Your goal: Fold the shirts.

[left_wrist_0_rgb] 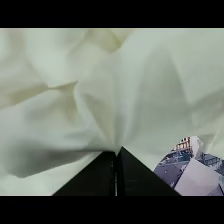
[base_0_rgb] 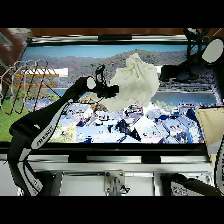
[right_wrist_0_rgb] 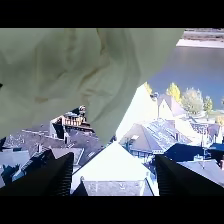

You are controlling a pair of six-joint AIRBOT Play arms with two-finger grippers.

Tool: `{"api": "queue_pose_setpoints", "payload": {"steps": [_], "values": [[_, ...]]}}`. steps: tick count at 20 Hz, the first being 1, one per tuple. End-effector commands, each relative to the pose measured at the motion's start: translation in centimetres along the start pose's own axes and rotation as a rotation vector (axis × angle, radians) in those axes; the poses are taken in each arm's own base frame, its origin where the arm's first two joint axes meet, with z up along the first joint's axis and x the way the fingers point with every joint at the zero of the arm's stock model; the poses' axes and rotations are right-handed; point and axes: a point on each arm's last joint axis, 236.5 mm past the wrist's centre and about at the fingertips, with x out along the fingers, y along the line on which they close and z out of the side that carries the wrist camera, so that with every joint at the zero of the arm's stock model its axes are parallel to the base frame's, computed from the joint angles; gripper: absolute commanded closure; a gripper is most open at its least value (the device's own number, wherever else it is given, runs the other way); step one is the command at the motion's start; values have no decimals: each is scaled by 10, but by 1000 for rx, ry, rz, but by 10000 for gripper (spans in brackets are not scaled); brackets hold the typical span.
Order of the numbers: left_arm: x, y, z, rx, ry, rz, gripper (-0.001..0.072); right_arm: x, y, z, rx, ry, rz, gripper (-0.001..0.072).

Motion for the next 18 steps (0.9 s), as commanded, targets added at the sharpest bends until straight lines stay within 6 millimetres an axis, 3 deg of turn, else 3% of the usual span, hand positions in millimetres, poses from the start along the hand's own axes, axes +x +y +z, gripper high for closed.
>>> {"api": "queue_pose_setpoints", "payload": {"steps": [1, 4, 7, 12, 14, 18], "values": [[-19, 28, -7, 74, 56, 124, 663, 0, -1, -5, -10, 21, -5, 86], [-73, 77, -16, 267, 139, 413, 663, 0, -15, -3, -30, 15, -64, 86], [-134, 114, -30, 292, 165, 559, 663, -2, -32, -2, -41, 12, -133, 86], [-225, 189, -108, 109, 226, 640, 663, -2, -33, -2, -65, 15, -140, 86], [-248, 209, -130, 53, 217, 657, 663, -2, -33, -3, -64, 16, -137, 86], [-269, 237, -155, 10, 276, 692, 663, -1, -24, -7, -56, 33, -102, 86]]}}
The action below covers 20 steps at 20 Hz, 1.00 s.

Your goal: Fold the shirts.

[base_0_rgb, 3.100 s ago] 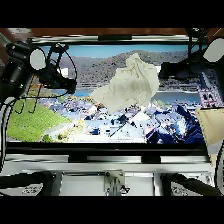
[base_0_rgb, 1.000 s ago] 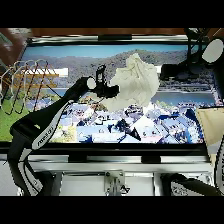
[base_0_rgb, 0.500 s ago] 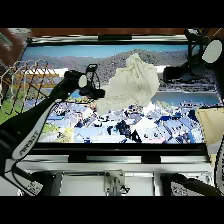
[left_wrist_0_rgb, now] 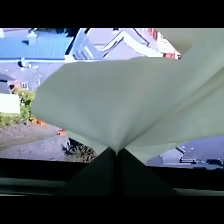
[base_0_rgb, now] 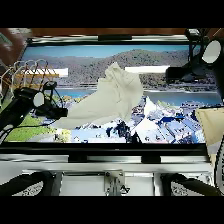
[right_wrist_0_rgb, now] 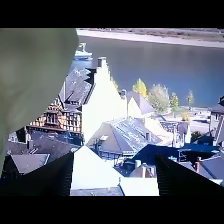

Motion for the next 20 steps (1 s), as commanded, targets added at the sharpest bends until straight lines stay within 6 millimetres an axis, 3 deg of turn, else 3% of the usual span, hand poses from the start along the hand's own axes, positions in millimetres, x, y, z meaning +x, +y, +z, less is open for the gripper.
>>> {"api": "queue_pose_setpoints", "payload": {"steps": [1, 2, 4, 7, 9, 11, 13, 15, 17, 20], "values": [[5, 35, -28, -54, 55, 30, 661, 0, 7, -6, 3, 24, 29, 86], [3, 30, -20, -88, 28, -17, 629, 1, 9, -6, 4, 29, 37, 86], [-19, -4, 11, -156, -60, -187, -13, 8, 16, -9, 8, 50, 67, 85], [-96, -67, 79, -84, -315, -415, 3, 27, 38, -16, -2, 111, 157, 85], [-126, -103, 102, -15, -397, -467, 5, 42, 46, -20, 0, 151, 190, 85], [-117, -156, 109, 65, -374, -518, 3, 50, 49, -23, 2, 177, 201, 85], [-85, -218, 110, 106, -304, -590, -1, 48, 48, -31, -8, 206, 200, 85], [-59, -267, 116, 99, -263, -643, -1, 39, 42, -48, -20, 277, 201, 85], [-45, -302, 124, 96, -270, -667, 0, 26, 28, -62, -10, 325, 195, 85], [-23, -333, 127, 57, -265, -686, 0, 8, 7, -61, 45, 292, 175, 85]]}}
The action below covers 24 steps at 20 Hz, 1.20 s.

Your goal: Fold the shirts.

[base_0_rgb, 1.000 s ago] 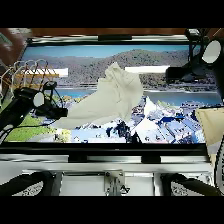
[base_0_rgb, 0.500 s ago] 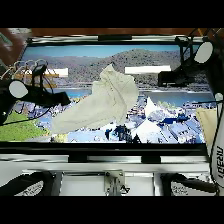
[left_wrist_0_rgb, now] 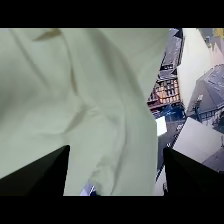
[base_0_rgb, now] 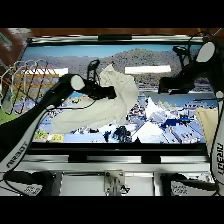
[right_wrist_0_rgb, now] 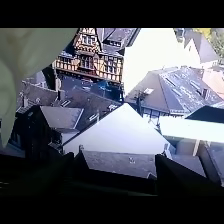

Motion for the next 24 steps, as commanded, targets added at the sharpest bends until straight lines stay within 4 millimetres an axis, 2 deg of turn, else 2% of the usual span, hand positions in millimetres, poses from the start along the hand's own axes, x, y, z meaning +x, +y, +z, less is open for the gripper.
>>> {"api": "queue_pose_setpoints", "payload": {"steps": [1, 5, 8, 10, 11, 12, 13, 15, 19, 22, 24], "values": [[52, -20, -10, -51, 9, -32, 0, -22, -16, -14, 41, 1, -6, 85], [76, -32, -30, -38, 37, -42, 3, -34, -20, -16, 52, -26, -11, 85], [93, -32, -46, -85, 69, -32, 5, -34, -8, -15, 46, -30, 41, 85], [97, -33, -42, -113, 46, -37, 120, -34, -1, -15, 40, -29, 69, 85], [97, -34, -39, -124, 31, -41, 212, -34, -1, -15, 39, -29, 71, 85], [97, -34, -37, -136, 23, -43, 345, -34, -1, -15, 39, -29, 71, 85], [98, -34, -37, -149, 24, -43, 412, -34, -1, -15, 38, -29, 71, 85], [99, -33, -39, -160, 29, -40, 659, -34, -1, -15, 29, -29, 70, 85], [87, -18, -41, -113, 60, 16, 659, -34, -2, -14, 12, -34, 67, 85], [60, 12, -51, 35, 126, 175, 660, -34, -7, -10, 9, -51, 42, 85], [35, 28, -49, 117, 143, 277, 660, -33, -12, -6, 11, -65, 26, 85]]}}
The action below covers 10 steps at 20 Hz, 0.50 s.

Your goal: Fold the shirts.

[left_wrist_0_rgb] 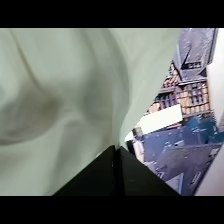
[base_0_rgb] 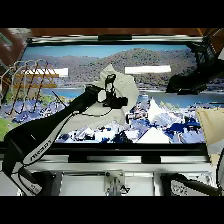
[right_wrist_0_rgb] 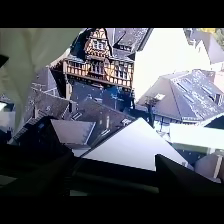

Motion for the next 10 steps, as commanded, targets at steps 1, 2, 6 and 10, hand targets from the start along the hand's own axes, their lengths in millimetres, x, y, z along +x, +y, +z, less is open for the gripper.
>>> {"api": "queue_pose_setpoints", "payload": {"steps": [1, 2, 6, 10], "values": [[-40, 41, 2, 151, 11, 208, 660, 1, -6, 6, -4, -23, -24, 85], [-58, 46, 15, 179, -32, 241, 660, 2, -6, 8, -6, -26, -25, 85], [-108, 81, 53, 164, -129, 292, 659, 7, 2, 10, -41, -22, -8, 85], [-133, 114, 70, 98, -128, 218, 660, 21, 25, 10, -112, 3, 12, 85]]}}
